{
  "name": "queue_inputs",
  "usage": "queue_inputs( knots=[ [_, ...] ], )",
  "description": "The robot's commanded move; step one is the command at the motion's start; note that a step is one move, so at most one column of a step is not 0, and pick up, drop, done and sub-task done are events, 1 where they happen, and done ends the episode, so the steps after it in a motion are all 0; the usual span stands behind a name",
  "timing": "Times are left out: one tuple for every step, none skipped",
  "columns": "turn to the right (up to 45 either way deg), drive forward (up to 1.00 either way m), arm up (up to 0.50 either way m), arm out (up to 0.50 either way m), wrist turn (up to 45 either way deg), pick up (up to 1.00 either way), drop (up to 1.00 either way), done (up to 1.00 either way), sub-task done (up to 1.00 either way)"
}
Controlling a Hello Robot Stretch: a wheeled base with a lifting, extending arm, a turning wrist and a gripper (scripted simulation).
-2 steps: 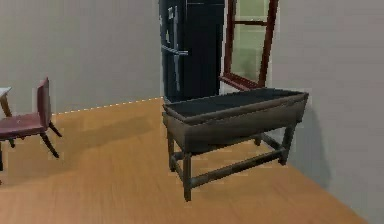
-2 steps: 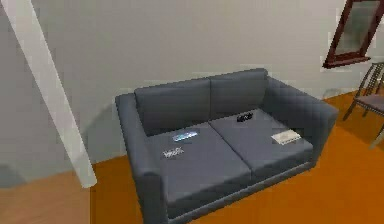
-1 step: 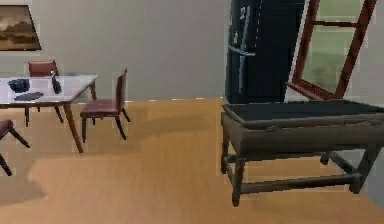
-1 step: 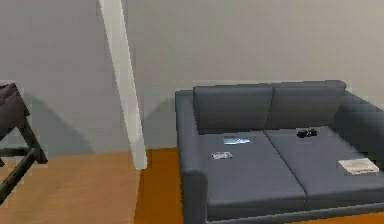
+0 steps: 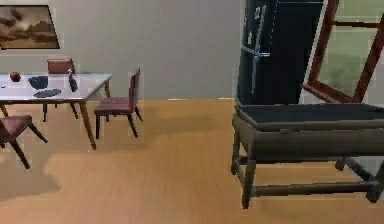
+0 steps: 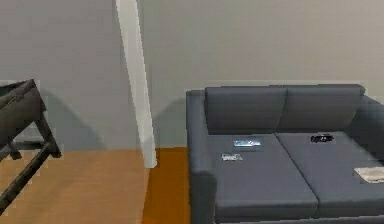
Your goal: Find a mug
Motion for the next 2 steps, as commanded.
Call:
queue_inputs(
  knots=[
    [0.0,0.45,0.00,0.00,0.0,0.00,0.00,0.00,0.00],
    [-45.0,0.00,0.00,0.00,0.0,0.00,0.00,0.00,0.00]
  ],
)
